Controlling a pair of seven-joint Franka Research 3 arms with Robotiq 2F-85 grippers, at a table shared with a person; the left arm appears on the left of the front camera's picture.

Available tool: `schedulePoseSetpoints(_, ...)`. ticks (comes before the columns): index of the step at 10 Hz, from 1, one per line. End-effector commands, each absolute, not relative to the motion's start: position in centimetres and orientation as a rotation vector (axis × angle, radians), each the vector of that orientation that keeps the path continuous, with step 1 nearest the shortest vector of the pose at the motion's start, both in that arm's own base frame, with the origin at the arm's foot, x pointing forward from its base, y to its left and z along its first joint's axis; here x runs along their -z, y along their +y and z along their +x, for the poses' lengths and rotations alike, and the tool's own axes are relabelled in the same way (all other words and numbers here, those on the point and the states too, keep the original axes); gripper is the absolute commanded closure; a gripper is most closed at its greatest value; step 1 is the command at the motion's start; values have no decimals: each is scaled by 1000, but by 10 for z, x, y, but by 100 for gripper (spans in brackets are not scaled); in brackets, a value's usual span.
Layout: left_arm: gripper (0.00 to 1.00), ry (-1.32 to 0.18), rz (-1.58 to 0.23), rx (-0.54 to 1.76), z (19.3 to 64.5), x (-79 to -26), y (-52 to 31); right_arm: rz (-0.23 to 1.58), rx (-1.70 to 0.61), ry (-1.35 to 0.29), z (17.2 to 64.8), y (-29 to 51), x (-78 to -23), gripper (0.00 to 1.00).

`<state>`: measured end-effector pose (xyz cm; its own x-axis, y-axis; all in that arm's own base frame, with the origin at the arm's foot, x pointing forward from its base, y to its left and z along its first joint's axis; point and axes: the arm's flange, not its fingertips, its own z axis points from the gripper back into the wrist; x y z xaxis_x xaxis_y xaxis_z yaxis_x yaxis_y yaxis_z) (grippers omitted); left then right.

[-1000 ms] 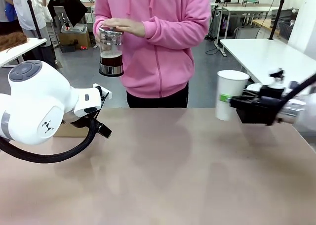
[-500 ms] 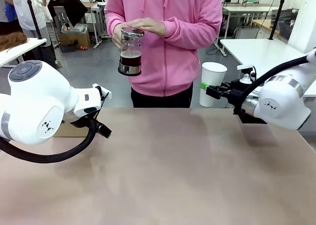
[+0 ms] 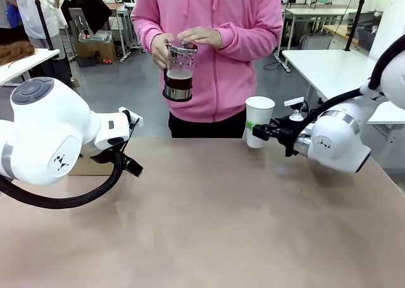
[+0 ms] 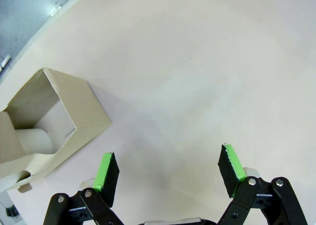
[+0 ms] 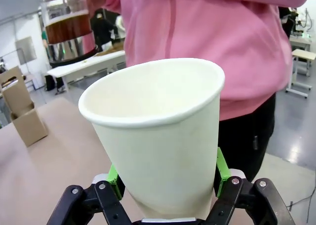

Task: Pour a drink into a cup and package it in a carrier.
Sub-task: Pick up the 600 ml Paper Cup and place it in the middle top area of the table, then when a person places the Paper Cup Lid on the 600 ml Paper Cup , lift the 600 ml Paper Cup.

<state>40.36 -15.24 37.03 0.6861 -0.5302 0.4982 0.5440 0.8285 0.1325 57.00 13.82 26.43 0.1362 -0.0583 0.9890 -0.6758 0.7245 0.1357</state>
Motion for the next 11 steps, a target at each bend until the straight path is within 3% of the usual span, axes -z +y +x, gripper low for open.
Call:
schedulePoseSetpoints(1, 0, -550, -29, 601, 403, -371, -152, 650, -487, -1386, 570, 130, -270, 20)
schedulePoseSetpoints(11, 0, -550, -29, 601, 403, -371, -152, 650, -487, -1386, 570, 130, -270, 20)
